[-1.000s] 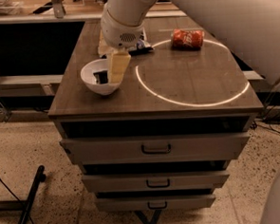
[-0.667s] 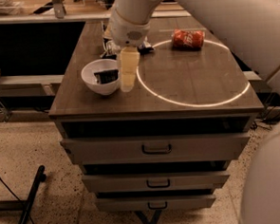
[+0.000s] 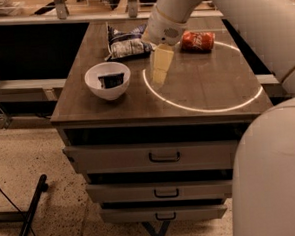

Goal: Place rxbar blueberry into white bowl

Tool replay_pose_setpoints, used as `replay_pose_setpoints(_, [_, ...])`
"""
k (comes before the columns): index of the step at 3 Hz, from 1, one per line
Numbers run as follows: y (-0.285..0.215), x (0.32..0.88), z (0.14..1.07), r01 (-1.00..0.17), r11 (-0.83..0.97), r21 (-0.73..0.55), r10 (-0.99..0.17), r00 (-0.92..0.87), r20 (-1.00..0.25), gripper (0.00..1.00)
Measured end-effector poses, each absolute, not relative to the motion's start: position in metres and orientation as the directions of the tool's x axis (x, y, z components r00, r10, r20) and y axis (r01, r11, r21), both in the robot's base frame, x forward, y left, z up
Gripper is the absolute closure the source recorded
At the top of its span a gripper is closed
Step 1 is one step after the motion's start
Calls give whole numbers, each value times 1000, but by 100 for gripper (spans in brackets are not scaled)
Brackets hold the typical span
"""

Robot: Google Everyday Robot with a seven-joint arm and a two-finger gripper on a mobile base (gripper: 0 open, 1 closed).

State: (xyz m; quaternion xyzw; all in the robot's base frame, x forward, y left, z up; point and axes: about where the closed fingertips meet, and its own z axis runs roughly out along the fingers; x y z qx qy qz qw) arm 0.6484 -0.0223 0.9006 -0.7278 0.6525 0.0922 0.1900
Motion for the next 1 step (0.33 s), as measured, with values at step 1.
replay_pose_setpoints(1, [-23,652,897,-985,-70,-155,-913,126,-387,0])
